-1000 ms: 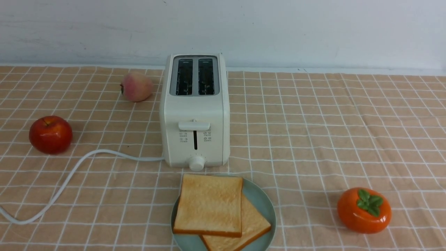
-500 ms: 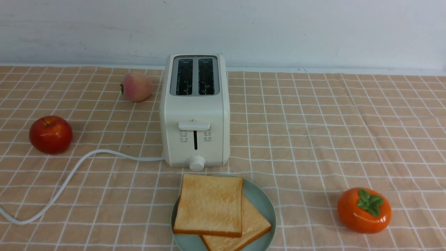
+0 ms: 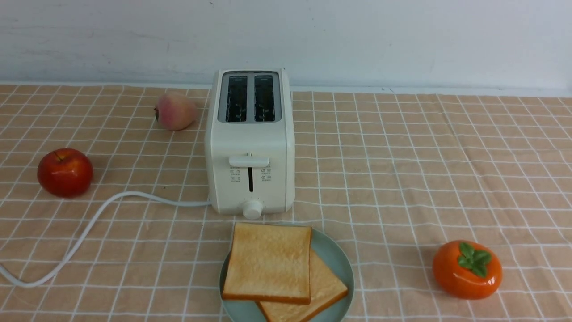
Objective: Take toasted bread from bread machine on light coffee tablecloth place on plate.
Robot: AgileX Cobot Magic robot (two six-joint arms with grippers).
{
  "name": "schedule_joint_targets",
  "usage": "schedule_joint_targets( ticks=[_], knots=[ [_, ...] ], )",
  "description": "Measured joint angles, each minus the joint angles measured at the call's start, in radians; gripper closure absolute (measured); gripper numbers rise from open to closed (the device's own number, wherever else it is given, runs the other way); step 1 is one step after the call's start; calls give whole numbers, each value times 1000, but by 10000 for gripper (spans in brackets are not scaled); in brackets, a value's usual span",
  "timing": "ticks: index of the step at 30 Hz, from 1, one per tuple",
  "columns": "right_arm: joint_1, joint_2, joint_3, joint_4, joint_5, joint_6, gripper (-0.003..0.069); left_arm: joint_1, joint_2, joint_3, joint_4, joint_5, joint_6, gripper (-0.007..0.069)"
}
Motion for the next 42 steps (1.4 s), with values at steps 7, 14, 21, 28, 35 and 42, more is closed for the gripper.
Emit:
schedule_joint_targets(
  ticks=[7,14,21,28,35,42],
  knots=[
    [0,0,0,0,0,0,528,0,0,0,0,0,0,610],
    [0,0,0,-1,0,0,524,0,0,0,0,0,0,610],
    [0,0,0,-1,0,-1,521,0,0,0,0,0,0,606],
    [0,0,0,-1,0,-1,521,0,0,0,0,0,0,599],
    [0,0,0,-1,0,-1,509,0,0,0,0,0,0,593],
    [0,0,0,-1,0,-1,497,0,0,0,0,0,0,585]
  ],
)
